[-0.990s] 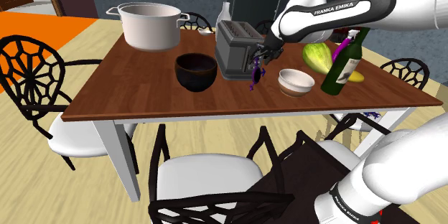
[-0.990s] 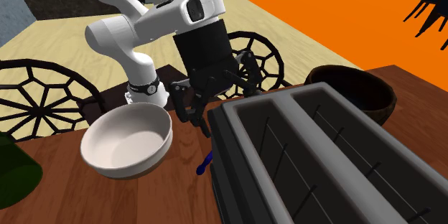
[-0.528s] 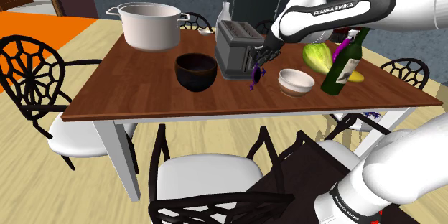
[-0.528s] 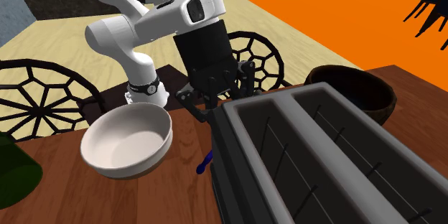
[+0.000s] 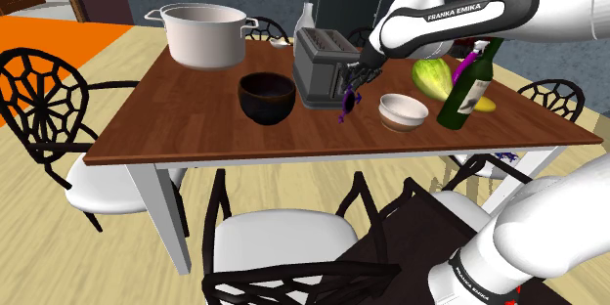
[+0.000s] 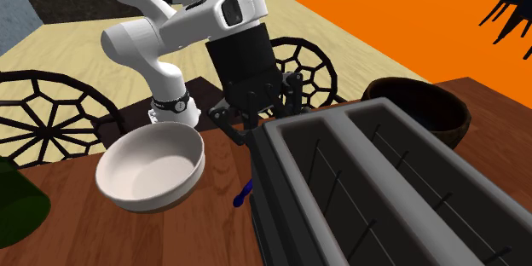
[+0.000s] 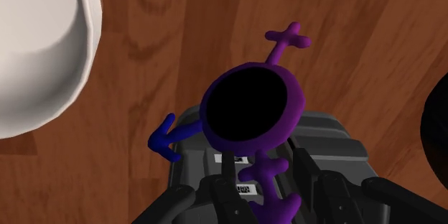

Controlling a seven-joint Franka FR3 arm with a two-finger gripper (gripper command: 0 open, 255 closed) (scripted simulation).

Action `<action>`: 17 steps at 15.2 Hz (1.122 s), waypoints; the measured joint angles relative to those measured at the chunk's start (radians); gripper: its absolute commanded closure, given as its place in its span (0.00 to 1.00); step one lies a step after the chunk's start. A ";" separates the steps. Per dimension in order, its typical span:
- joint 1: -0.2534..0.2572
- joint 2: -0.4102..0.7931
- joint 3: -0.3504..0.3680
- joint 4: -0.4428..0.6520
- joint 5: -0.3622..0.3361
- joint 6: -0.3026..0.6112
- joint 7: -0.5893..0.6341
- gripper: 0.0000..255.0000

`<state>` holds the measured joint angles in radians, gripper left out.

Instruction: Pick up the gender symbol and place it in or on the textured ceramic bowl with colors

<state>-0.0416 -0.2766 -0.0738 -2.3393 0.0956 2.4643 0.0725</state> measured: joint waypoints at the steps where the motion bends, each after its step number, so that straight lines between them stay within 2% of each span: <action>1: 0.000 -0.002 0.000 0.003 -0.001 -0.006 0.001 1.00; 17: -0.006 -0.047 0.007 0.173 -0.021 -0.220 0.029 1.00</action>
<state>-0.0474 -0.3239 -0.0666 -2.1667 0.0745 2.2441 0.1019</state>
